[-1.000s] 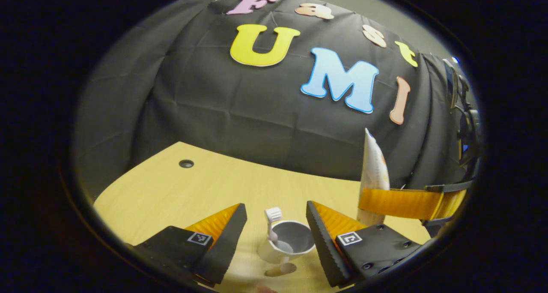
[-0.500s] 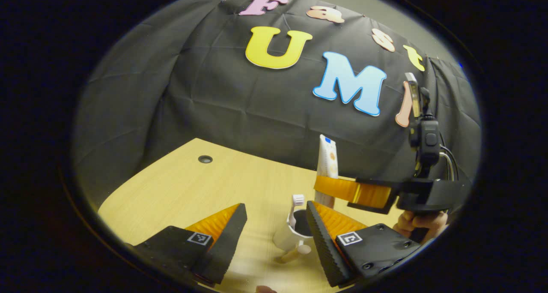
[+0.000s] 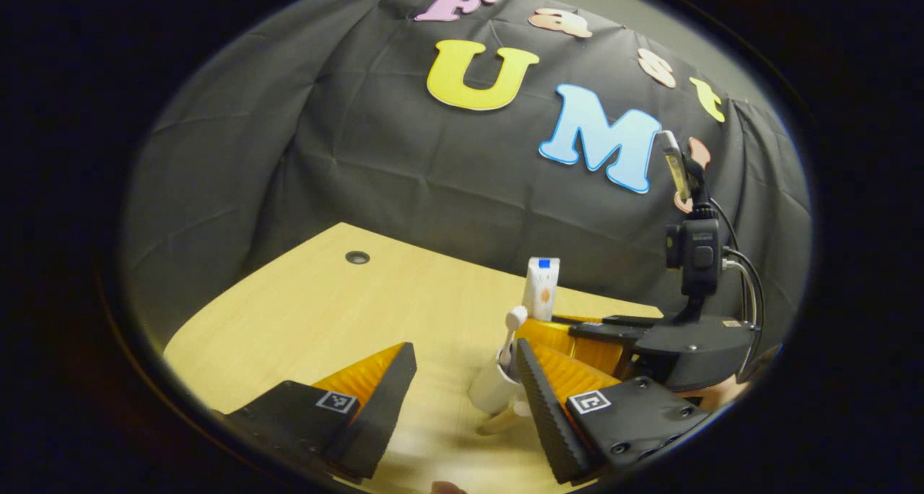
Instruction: Put the toothbrush and toothpaste on the desktop into the cup, then pick up the cup and place it on the coaster on the desktop.
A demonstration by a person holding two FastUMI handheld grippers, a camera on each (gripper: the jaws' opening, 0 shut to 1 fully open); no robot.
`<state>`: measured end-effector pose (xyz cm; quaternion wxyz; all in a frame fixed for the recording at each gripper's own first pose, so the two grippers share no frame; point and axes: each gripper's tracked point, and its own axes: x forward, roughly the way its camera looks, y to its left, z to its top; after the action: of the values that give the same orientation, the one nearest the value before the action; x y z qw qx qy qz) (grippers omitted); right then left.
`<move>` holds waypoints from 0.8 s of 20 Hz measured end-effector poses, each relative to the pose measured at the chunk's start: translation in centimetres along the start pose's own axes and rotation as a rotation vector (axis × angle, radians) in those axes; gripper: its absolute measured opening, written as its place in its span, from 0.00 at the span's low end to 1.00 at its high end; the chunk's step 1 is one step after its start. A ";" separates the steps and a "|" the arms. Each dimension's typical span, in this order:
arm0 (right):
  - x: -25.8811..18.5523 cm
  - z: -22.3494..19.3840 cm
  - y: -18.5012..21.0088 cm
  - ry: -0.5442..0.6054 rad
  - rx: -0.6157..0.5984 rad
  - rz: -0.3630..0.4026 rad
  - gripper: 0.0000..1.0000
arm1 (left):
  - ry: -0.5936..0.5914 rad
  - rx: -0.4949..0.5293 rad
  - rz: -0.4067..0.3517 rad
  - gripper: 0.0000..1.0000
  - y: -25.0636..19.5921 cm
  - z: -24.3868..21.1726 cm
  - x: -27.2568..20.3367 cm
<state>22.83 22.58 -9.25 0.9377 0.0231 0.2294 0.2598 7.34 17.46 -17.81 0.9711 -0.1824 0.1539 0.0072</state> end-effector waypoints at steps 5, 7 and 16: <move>-1.6 1.3 0.3 -0.031 0.019 0.022 0.67 | -0.001 -0.005 0.009 0.90 -0.1 -0.1 -0.3; -2.7 2.3 0.4 -0.061 0.018 0.025 0.79 | 0.001 -0.002 0.008 0.90 -0.4 -0.1 -0.5; -11.3 6.0 -3.3 -0.200 0.016 -0.071 0.81 | 0.102 0.037 -0.057 0.91 -4.2 -2.4 -0.3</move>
<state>18.43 14.58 0.31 0.9644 0.0484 0.1373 0.2207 6.62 12.65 -18.38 0.9649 -0.1690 0.1983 -0.0326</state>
